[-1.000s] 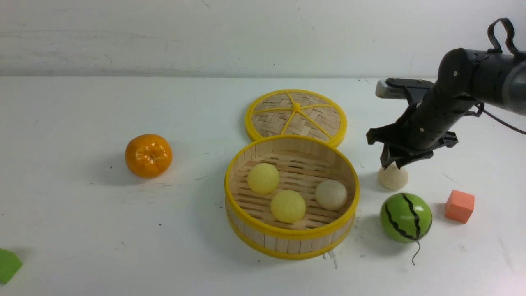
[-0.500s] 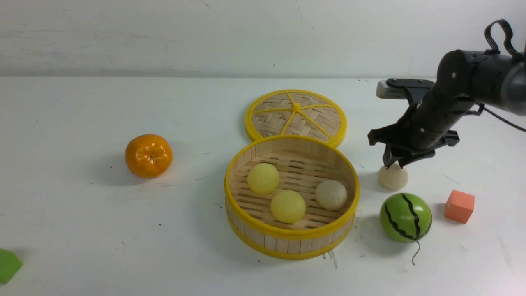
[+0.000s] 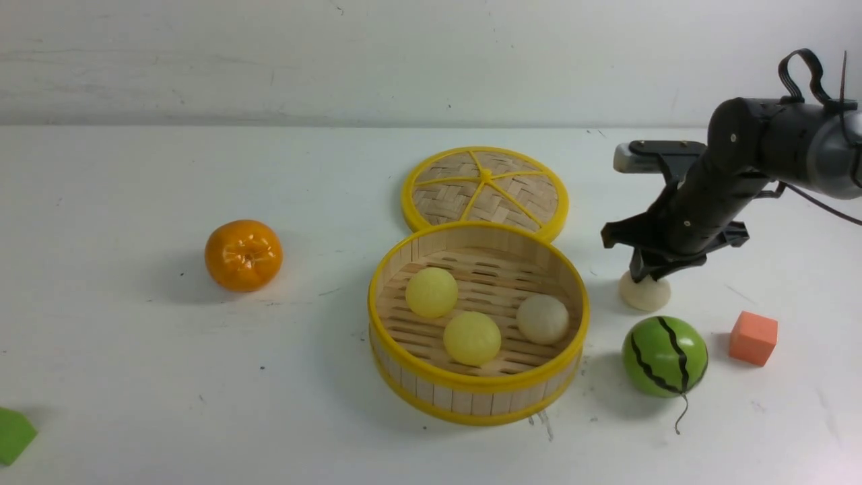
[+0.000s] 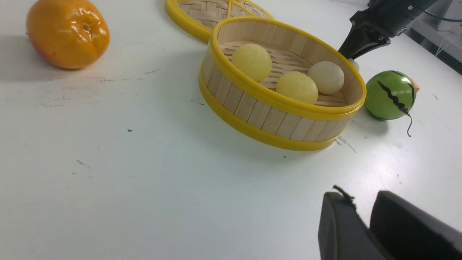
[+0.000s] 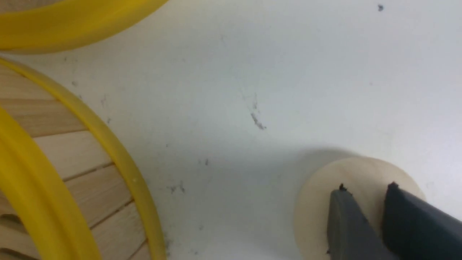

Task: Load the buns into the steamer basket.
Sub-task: Use the right arm to grab a steamed stuffed bun, then use the right arm to put the steamed stuffed bun into the steamer

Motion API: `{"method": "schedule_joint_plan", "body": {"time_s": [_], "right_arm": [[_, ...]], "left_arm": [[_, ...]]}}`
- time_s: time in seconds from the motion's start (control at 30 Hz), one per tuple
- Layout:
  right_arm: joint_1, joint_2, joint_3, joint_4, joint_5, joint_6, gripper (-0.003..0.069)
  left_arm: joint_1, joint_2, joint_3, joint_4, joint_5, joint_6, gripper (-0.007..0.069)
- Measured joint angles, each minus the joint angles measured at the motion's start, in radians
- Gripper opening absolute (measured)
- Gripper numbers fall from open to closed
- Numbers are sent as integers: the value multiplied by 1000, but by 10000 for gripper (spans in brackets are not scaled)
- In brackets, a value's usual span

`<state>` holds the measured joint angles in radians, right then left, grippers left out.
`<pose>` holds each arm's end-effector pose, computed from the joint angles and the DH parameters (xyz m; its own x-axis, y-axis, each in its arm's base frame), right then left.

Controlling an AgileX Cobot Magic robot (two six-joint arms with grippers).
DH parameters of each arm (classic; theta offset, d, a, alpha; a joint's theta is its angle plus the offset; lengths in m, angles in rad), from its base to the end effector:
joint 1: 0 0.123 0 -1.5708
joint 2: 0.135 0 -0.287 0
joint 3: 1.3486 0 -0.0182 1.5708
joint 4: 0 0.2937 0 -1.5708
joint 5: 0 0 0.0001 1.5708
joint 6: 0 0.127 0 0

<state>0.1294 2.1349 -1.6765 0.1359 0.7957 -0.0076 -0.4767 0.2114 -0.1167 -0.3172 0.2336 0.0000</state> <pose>0.5092 0.0787 0.1371 -0.9211 -0.0319 -0.3879 -0.0861 0.9886 0.1233 0.1266 -0.0757 0.2075 -0.3511 -0.1602 -0.9225 0.4339 0.8453 -0.3119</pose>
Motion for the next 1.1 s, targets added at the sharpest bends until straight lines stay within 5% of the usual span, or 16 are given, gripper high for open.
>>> {"method": "schedule_joint_plan", "body": {"time_s": [0.17, 0.4, 0.57, 0.8, 1.1], "right_arm": [[0, 0, -1, -7, 4, -16, 1], [7, -79, -1, -14, 65, -34, 0], [96, -212, -3, 58, 65, -112, 0], [238, -186, -5, 97, -12, -136, 3], [262, -57, -5, 99, -181, -138, 30]], "left_arm": [[0, 0, 0, 0, 0, 0, 134], [0, 0, 0, 0, 0, 0, 142], [0, 0, 0, 0, 0, 0, 144], [0, 0, 0, 0, 0, 0, 144], [0, 0, 0, 0, 0, 0, 144]]}}
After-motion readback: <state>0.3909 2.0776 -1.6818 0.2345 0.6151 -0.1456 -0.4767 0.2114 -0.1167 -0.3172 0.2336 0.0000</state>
